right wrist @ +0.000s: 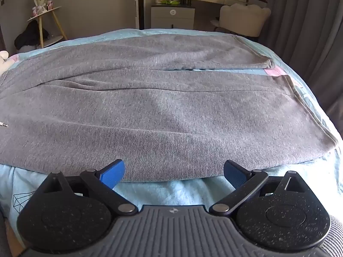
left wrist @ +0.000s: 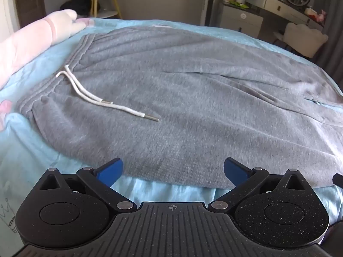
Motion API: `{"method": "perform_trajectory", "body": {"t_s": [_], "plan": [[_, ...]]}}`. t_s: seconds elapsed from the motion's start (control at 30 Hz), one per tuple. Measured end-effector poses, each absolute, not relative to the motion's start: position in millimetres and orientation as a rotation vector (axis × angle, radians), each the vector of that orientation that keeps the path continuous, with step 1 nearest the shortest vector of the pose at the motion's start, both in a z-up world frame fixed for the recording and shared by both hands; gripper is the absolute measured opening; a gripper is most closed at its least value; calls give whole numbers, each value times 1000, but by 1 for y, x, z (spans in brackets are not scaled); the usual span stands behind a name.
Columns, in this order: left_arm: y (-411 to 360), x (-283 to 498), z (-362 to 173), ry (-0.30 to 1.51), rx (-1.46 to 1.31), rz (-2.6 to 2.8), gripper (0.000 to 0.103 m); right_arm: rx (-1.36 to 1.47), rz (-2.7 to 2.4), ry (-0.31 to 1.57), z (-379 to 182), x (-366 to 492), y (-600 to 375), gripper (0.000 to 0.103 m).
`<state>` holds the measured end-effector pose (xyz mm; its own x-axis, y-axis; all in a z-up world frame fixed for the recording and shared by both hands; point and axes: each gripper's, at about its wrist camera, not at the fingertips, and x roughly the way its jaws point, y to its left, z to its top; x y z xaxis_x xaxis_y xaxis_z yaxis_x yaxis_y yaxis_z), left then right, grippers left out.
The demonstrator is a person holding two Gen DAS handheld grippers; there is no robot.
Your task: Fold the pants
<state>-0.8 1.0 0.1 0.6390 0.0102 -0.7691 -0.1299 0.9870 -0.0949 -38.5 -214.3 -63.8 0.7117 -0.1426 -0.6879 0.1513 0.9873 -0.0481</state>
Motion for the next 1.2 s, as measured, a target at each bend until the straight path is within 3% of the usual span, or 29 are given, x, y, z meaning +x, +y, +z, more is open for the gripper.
{"method": "perform_trajectory", "body": {"t_s": [1.2], "plan": [[-5,5,-9,937,-101,108,103,29,-160,775,-65,-37,-217,99]]}}
